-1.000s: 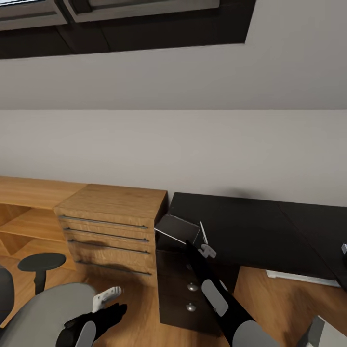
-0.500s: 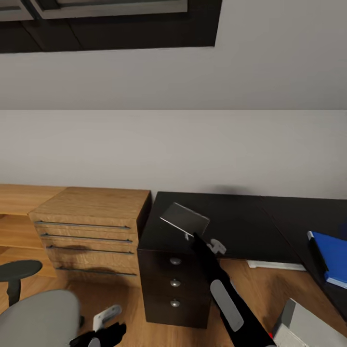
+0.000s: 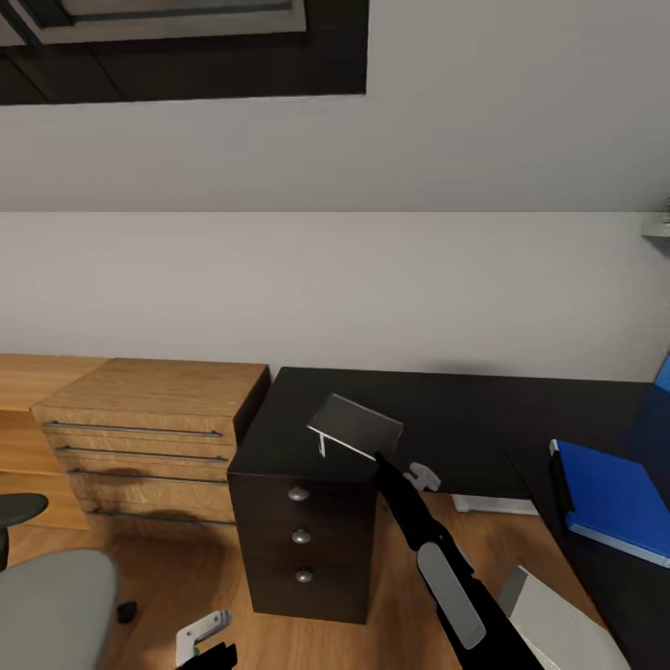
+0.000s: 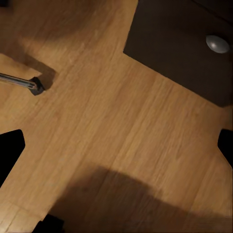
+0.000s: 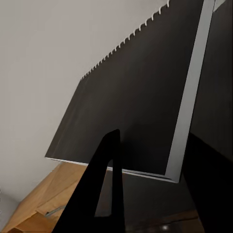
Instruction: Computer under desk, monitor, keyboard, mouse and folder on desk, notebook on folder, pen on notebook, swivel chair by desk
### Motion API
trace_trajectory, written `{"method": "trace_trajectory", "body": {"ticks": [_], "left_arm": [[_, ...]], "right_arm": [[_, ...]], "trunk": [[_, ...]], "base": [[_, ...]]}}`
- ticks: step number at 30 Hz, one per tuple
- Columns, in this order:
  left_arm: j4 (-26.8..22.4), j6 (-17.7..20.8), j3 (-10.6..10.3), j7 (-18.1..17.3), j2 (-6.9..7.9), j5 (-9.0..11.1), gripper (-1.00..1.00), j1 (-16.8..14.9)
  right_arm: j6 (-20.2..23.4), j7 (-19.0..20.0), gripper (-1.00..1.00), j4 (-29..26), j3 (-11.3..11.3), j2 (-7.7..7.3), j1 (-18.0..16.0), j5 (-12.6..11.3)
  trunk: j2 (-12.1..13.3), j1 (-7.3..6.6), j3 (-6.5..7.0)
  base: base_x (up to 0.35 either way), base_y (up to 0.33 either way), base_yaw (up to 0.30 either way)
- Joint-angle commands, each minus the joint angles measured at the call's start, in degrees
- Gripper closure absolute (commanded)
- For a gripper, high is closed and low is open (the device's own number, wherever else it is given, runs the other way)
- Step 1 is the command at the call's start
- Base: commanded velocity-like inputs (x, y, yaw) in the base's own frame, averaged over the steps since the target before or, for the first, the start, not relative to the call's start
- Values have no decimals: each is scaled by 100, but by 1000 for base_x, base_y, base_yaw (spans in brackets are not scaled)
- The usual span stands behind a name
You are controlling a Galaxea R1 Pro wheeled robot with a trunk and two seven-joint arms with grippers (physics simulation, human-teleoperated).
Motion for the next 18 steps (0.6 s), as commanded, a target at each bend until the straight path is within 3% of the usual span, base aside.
{"method": "trace_trajectory", "body": {"ticks": [1, 3, 11, 18], "left_arm": [[-8, -11, -24, 54, 1, 54, -100, -2], [-5, -37, -39, 53, 2, 48, -100, -2], [78, -49, -52, 57, -2, 47, -100, -2], [222, -53, -49, 61, 1, 38, -100, -2]], "right_arm": [[37, 36, 100, 16, 12, -52, -4, -78], [124, 76, 100, 37, 17, -126, -4, -90], [184, 43, 100, 27, 5, -171, -4, -74], [24, -945, 100, -292, -200, -189, -4, -90]], "trunk": [[-3, 0, -6], [-3, 0, -6], [-3, 0, -6], [-3, 0, -6]], "base": [[-3, -326, 0], [-1, -327, 0], [0, -271, 0], [0, -32, 0]]}}
